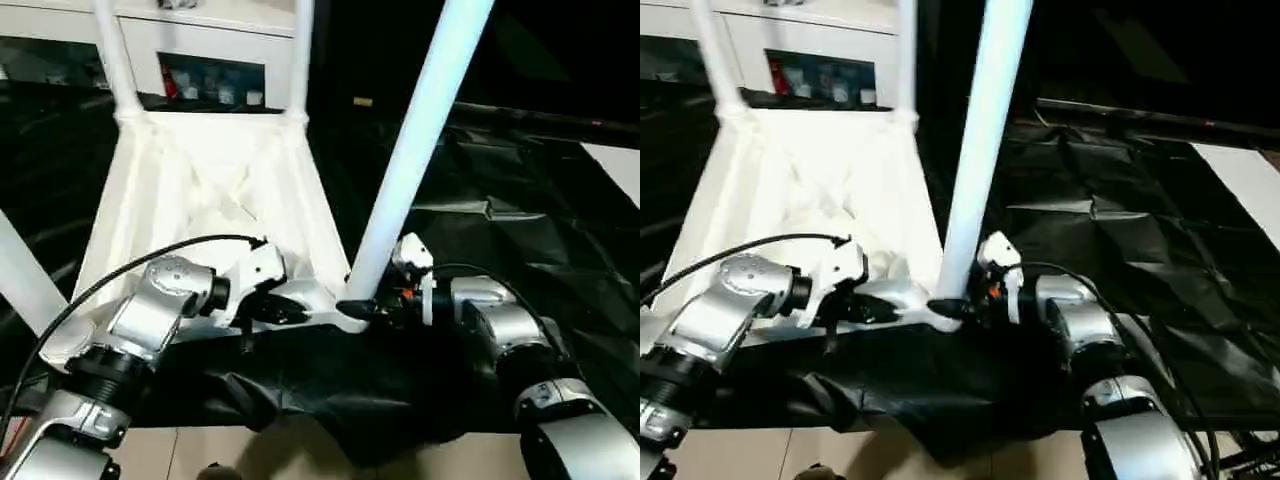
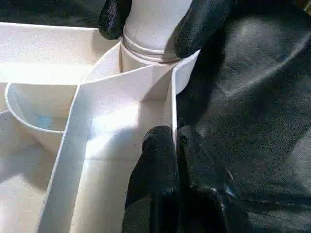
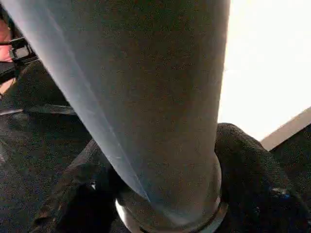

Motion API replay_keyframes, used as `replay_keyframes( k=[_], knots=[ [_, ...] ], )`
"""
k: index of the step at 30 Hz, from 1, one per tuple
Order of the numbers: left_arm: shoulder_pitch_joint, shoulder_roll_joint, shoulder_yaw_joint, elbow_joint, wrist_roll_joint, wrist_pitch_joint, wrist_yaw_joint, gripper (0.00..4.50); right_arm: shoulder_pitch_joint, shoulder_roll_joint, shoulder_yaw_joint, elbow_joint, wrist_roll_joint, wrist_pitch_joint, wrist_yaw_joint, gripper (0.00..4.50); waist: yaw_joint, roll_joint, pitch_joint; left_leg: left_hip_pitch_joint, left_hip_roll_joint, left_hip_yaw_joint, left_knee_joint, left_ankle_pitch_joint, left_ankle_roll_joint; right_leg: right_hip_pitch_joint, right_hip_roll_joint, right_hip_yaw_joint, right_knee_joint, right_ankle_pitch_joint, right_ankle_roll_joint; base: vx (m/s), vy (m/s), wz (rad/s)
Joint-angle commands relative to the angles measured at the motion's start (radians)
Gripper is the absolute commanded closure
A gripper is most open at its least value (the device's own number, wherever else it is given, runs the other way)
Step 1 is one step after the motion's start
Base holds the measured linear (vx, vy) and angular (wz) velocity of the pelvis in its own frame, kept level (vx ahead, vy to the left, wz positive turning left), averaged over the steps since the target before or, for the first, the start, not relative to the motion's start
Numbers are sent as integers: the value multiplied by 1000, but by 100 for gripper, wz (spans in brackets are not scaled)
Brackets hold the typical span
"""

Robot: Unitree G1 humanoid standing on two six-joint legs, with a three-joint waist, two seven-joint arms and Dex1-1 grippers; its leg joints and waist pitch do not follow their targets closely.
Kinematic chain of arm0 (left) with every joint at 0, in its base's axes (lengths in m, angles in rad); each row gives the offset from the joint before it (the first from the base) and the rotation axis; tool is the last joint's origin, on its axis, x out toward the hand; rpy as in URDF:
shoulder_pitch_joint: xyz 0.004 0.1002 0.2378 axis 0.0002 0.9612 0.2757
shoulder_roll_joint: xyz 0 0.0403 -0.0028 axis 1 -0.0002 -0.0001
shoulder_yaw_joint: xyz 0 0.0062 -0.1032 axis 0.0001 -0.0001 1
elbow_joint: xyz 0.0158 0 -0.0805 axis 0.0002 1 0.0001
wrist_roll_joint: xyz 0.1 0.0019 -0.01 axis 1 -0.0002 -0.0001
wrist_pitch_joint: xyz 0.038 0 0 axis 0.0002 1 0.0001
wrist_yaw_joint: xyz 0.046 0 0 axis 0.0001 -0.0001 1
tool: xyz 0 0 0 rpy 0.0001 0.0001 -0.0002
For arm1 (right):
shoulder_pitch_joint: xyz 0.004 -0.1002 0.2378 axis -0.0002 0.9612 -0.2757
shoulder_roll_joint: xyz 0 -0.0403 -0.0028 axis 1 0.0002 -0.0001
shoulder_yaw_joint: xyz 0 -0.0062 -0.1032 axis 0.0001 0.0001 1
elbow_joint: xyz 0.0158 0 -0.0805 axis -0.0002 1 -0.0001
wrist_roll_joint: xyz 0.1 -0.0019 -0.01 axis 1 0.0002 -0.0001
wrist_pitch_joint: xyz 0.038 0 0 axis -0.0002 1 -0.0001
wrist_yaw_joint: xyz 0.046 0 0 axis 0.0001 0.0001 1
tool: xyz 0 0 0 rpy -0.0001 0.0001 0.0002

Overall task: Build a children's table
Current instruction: Rotate leg to tighten

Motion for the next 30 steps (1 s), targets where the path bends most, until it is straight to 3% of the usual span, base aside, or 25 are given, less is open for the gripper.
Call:
replay_keyframes(
  k=[1, 3, 7, 8, 10, 14, 17, 20, 24, 30],
  knots=[
    [-9, -30, -14, -34, -31, -25, 8, 450, 25, 12, 28, -6, 4, 21, 33, 196, -2, 16, -62, 12, -11, 18, -66, -370, 1, 43, -31, 29, -77, -345, -184, 0, 0, 0],
    [-19, -52, 0, -13, -14, -27, 67, 450, 26, 27, 17, 9, -3, 15, -26, 196, -1, 15, -61, 14, -10, 17, -67, -375, -2, 41, -31, 29, -79, -358, -179, 0, 0, 0],
    [-46, -102, 22, 25, 25, -18, 199, 450, -11, 86, -43, 98, -27, -9, -317, 196, -6, 15, -57, 14, -15, 15, -69, -402, -20, 38, -31, 26, -86, -422, -157, 0, 0, 0],
    [-51, -113, 26, 31, 34, -12, 229, 450, -23, 103, -64, 122, -26, -9, -396, 197, -17, 14, -56, 16, -18, 11, -66, -432, -34, 34, -35, 22, -95, -518, -126, 0, 0, 0],
    [-57, -148, 34, 27, 43, 12, 293, 450, -43, 150, -112, 157, -3, 0, -539, 197, -26, 17, -55, 10, -17, 5, -69, -439, -41, 37, -38, 17, -101, -570, -97, 0, 0, 0],
    [-48, -200, 33, -3, 63, 49, 389, 450, -54, 228, -141, 182, 8, -2, -712, 198, -42, 21, -55, 18, -21, 1, -65, -487, -33, 26, -33, 10, -112, -585, -88, 0, 0, 0],
    [-34, -242, 28, -33, 67, 78, 436, 450, -50, 273, -118, 173, -14, -38, -727, 198, -45, 19, -55, 19, -21, 1, -65, -497, -28, 24, -32, 9, -114, -585, -84, 0, 0, 0],
    [-19, -264, 15, -57, 65, 87, 442, 450, -49, 302, -103, 170, -27, -76, -694, 127, -44, 21, -60, 10, -17, 2, -68, -469, -19, 32, -31, 13, -104, -501, -106, 0, 0, 0],
    [-9, -238, 4, -59, 52, 48, 397, 450, -57, 277, -74, 167, -54, -102, -668, 92, -43, 21, -61, 8, -17, 8, -69, -440, -11, 32, -27, 20, -95, -415, -138, 0, 0, 0],
    [10, -192, 3, -63, 24, 13, 305, 450, -42, 211, -46, 116, -35, -101, -479, 92, -36, 19, -64, 4, -15, 14, -68, -378, 11, 43, -27, 25, -84, -328, -167, 0, 0, 0]
  ],
)
